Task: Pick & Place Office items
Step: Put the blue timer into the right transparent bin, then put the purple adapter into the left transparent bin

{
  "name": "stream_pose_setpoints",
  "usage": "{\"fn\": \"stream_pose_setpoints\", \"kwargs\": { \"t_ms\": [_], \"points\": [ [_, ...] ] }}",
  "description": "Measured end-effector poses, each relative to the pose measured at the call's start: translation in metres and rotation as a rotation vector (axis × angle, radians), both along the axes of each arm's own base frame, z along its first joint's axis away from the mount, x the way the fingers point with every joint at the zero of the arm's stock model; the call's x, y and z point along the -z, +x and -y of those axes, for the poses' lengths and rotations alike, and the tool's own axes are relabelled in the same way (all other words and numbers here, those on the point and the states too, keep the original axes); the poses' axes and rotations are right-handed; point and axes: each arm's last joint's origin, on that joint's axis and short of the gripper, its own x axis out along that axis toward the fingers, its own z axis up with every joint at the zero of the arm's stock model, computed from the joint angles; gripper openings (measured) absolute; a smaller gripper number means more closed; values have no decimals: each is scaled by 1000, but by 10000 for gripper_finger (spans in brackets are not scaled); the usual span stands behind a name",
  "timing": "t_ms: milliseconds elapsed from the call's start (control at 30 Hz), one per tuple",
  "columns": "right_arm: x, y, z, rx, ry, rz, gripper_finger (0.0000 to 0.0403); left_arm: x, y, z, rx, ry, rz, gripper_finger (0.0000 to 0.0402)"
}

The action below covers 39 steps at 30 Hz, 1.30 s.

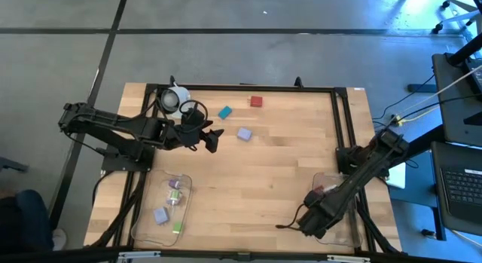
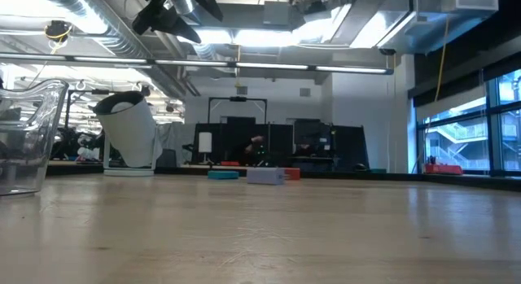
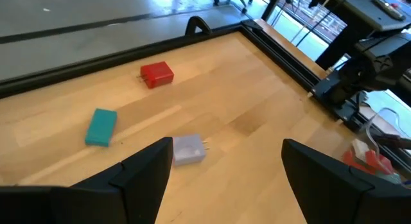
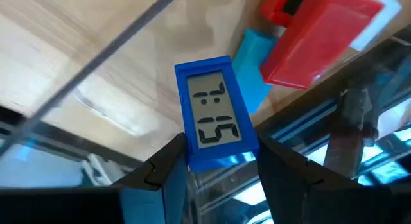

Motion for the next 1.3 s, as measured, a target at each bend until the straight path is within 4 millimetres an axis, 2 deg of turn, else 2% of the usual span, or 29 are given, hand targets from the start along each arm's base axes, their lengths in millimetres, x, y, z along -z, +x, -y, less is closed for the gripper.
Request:
{"fn": "stream_pose_setpoints", "kwargs": {
  "t_ms": [133, 300, 733, 900, 1100, 1300],
  "points": [
    [12, 3, -3, -33, -14, -27, 162, 0, 0, 0, 11, -12, 0, 287],
    [15, 3, -3, -43, -23, -30, 174, 0, 0, 1, 18, -18, 0, 287],
    [11, 3, -3, -29, 11, -48, 284, 0, 0, 1, 25, -22, 0, 287],
    [-18, -1, 4, -7, 2, 30, 298, 0, 0, 1, 41, 5, -18, 287],
    [-62, -9, 23, 65, -99, 283, 299, 1, 5, 1, 67, 85, -54, 287],
    [-94, -17, 49, 137, -178, 520, 300, 17, 40, 6, 255, 198, -92, 287]
  ]
}}
